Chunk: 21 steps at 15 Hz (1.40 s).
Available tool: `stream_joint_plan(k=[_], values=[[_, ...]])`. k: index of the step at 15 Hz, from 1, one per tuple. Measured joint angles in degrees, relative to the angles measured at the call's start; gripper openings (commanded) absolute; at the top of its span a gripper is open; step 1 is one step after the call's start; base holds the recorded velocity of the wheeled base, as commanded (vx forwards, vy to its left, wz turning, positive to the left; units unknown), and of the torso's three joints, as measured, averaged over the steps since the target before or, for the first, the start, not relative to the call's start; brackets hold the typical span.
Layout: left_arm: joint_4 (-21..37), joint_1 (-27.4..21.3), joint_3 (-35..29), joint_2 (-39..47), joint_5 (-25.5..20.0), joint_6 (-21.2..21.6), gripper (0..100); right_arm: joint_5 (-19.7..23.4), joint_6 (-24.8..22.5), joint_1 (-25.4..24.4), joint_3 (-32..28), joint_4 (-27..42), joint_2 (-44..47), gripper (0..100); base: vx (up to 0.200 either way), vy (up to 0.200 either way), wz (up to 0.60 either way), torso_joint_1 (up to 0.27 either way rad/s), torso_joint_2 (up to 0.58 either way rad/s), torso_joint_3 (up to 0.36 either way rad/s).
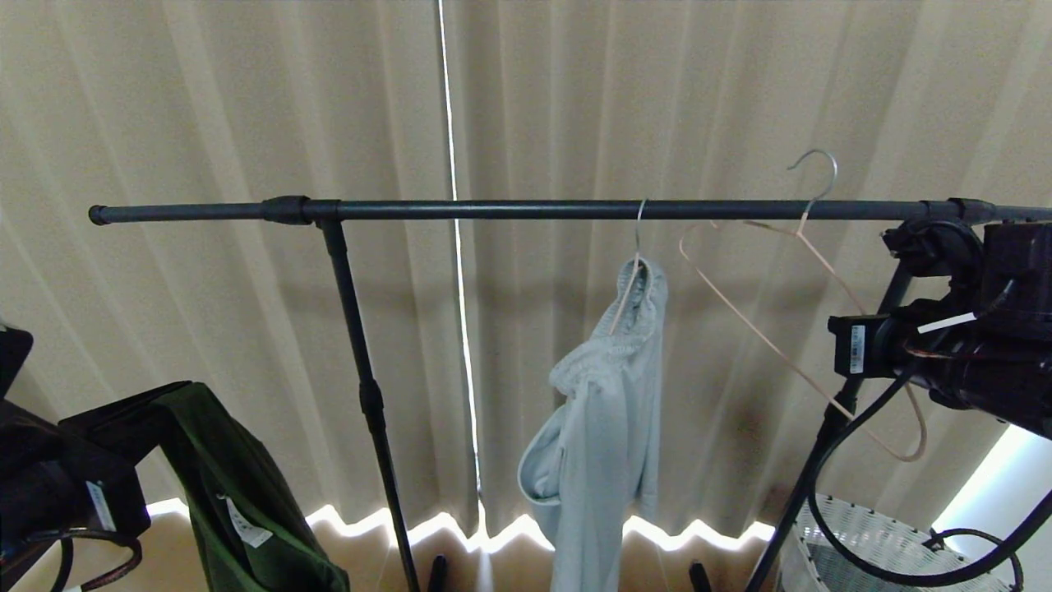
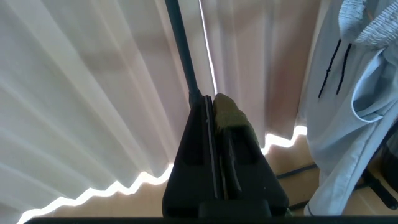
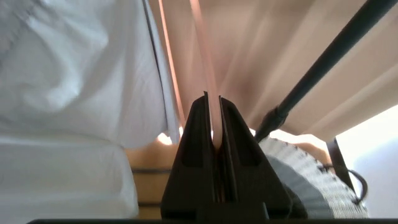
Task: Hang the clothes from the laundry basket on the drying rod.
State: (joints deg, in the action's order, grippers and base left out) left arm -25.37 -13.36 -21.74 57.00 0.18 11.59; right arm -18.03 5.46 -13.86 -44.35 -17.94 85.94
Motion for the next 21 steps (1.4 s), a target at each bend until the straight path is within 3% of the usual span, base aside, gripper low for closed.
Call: stream_joint_plan(k=[14,21], values=[[0.0,0.0,0.7,-0.3,0.1,1.7,0,0.0,-2.5,0.1,9.4,0.5,-11.7,0,0.0,0.0,0.0,0.0,0.0,0.0],[0.0,0.1,0.8,-0.3,0.3,2.4,0,0.1,-2.9,0.1,10.8,0.4,-13.9,0,-0.2,0.0,0.0,0.003,0.0,0.0]])
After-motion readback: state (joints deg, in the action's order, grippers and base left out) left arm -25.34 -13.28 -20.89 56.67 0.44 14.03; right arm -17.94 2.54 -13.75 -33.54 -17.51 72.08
